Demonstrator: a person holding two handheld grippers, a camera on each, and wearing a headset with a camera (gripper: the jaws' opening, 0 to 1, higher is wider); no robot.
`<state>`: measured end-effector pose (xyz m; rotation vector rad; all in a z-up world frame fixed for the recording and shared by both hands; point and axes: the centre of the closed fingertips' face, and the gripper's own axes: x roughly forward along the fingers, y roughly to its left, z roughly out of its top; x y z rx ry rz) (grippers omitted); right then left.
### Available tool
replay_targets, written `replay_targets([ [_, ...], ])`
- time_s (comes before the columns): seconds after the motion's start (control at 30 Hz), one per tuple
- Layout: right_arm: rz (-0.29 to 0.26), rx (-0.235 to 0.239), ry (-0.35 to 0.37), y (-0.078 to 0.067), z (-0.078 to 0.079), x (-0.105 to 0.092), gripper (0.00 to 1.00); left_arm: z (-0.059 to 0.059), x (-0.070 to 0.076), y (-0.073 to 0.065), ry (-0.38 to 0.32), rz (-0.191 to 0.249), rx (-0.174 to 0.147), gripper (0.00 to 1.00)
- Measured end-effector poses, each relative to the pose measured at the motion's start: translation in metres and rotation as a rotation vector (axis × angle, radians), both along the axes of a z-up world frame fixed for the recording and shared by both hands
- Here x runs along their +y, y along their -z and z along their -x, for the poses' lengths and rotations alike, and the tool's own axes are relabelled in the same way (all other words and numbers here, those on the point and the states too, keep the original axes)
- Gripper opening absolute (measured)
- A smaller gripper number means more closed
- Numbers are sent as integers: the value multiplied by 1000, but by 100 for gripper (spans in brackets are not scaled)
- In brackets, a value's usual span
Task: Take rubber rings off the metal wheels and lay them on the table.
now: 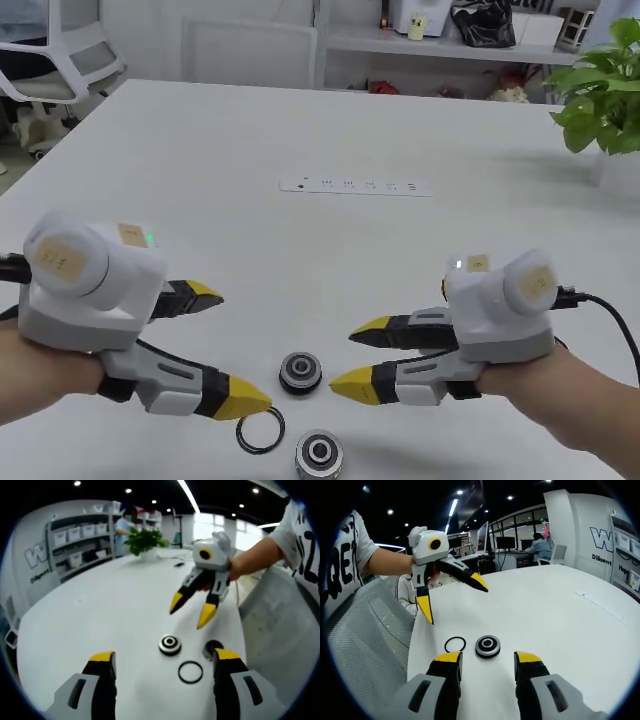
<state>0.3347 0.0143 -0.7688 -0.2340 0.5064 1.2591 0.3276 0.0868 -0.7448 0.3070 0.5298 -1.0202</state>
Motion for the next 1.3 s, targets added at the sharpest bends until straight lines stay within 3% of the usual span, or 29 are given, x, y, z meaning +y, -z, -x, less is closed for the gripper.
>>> replay_targets([
  [0.9, 21, 12, -10, 14, -1, 6, 38, -3, -7, 14, 16, -5, 19, 74],
  [1.3, 20, 22, -12, 18, -1, 9, 37, -6, -10, 19, 22, -6, 19, 67],
])
